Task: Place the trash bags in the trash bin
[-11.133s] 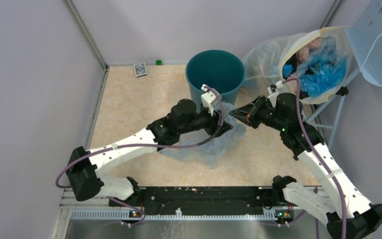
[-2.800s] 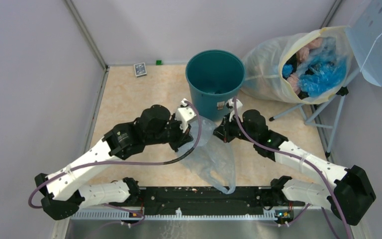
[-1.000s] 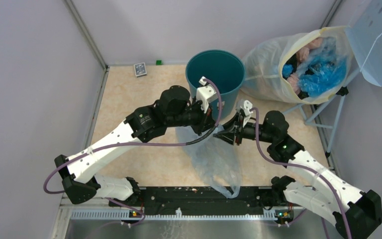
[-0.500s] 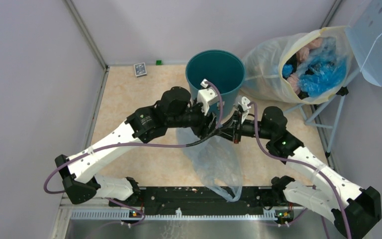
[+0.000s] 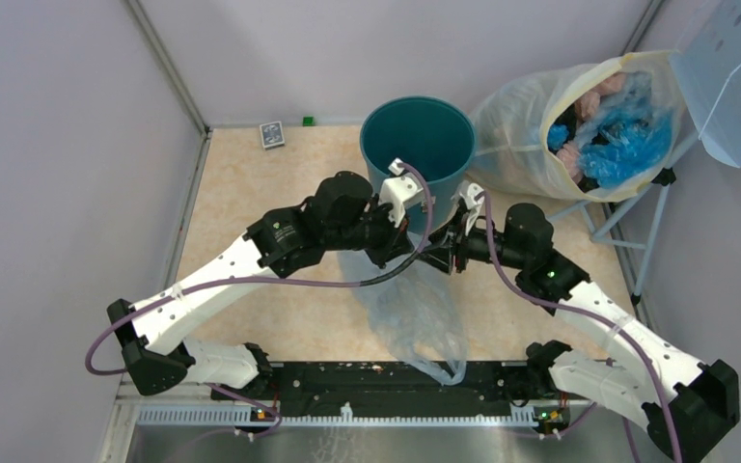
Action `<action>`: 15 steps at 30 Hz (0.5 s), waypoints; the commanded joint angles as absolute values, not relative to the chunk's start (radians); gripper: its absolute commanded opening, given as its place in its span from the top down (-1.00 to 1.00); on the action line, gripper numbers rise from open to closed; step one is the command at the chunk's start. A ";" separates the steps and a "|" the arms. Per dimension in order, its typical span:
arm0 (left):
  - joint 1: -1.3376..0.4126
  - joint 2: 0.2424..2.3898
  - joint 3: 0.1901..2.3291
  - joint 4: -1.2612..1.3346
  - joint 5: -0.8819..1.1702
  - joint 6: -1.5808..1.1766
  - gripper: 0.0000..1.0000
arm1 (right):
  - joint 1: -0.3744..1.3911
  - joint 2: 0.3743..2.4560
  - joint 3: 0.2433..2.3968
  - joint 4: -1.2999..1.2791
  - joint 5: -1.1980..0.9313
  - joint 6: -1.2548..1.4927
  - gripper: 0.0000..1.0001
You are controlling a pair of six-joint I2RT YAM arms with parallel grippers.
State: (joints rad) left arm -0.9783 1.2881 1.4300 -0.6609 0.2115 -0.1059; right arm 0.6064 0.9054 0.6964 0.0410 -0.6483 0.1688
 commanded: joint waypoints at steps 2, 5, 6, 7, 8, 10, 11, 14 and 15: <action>-0.979 1.313 1.457 -0.648 0.136 -0.151 1.00 | 0.609 0.868 0.735 -0.035 -0.403 0.119 -0.08; -0.976 1.349 1.491 -0.632 0.131 -0.200 1.00 | 0.609 0.819 0.691 -0.020 -0.301 0.123 -0.16; -0.975 1.367 1.502 -0.627 0.133 -0.214 1.00 | 0.609 0.797 0.678 -0.022 -0.261 0.127 -0.17; -0.972 1.379 1.514 -0.623 0.134 -0.224 1.00 | 0.609 0.777 0.665 -0.029 -0.216 0.134 -0.19; -0.970 1.389 1.522 -0.617 0.132 -0.233 1.00 | 0.610 0.744 0.653 -0.039 -0.175 0.142 -0.26; -0.960 1.403 1.528 -0.594 0.124 -0.259 1.00 | 0.610 0.690 0.621 -0.036 -0.166 0.150 -0.45; -0.951 1.409 1.527 -0.581 0.128 -0.270 0.96 | 0.610 0.660 0.600 -0.028 -0.180 0.156 -0.55; -0.906 1.427 1.525 -0.546 0.151 -0.310 0.91 | 0.610 0.577 0.526 0.006 -0.176 0.199 -0.65; -0.889 1.430 1.525 -0.534 0.160 -0.323 0.97 | 0.609 0.550 0.498 0.032 -0.161 0.210 -0.64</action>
State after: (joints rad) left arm -0.9436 1.4235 1.4834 -0.6281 0.1432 -0.2462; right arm 0.6064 0.6376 0.5743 -0.0418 -0.2291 0.1612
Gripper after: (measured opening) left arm 0.044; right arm 0.819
